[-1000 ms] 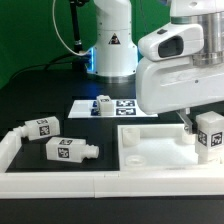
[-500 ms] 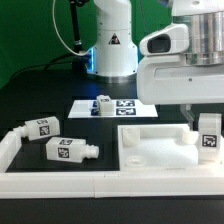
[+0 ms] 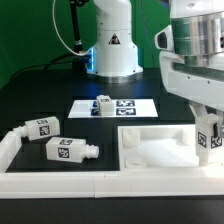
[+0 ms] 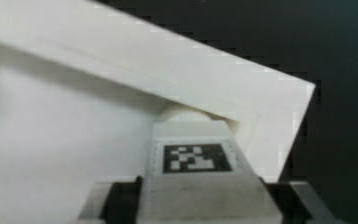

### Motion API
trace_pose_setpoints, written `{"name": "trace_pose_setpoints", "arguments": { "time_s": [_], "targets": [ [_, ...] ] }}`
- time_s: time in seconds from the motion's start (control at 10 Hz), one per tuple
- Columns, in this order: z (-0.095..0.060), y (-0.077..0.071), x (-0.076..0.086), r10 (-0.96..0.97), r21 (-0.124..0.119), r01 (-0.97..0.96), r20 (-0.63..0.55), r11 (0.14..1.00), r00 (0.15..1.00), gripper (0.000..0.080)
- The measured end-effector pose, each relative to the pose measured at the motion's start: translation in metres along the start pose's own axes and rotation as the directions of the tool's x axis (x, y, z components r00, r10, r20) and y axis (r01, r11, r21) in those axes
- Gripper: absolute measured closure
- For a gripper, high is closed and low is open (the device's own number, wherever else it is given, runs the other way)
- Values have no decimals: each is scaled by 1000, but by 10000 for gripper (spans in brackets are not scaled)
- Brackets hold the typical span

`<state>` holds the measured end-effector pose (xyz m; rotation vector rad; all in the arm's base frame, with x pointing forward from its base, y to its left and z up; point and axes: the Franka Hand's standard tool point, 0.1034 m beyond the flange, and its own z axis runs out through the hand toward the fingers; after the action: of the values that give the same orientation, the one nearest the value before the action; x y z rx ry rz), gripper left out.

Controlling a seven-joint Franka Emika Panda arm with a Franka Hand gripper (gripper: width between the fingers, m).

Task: Assemble one leg

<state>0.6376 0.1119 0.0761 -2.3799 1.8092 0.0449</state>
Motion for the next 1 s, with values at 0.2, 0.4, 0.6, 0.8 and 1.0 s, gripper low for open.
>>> {"name": "trace_pose_setpoints", "arguments": {
  "time_s": [0.2, 0.4, 0.6, 0.8, 1.0],
  "targets": [
    [0, 0, 0, -7, 0, 7, 1, 1000, 1000, 515],
    [1, 7, -1, -279, -43, 280, 21, 959, 960, 304],
    [1, 10, 1, -622, -56, 625, 72, 778, 780, 184],
    [1, 9, 2, -702, -48, 705, 69, 707, 709, 160],
    [-1, 6, 0, -891, -84, 893, 72, 443, 449, 152]
  ]
}}
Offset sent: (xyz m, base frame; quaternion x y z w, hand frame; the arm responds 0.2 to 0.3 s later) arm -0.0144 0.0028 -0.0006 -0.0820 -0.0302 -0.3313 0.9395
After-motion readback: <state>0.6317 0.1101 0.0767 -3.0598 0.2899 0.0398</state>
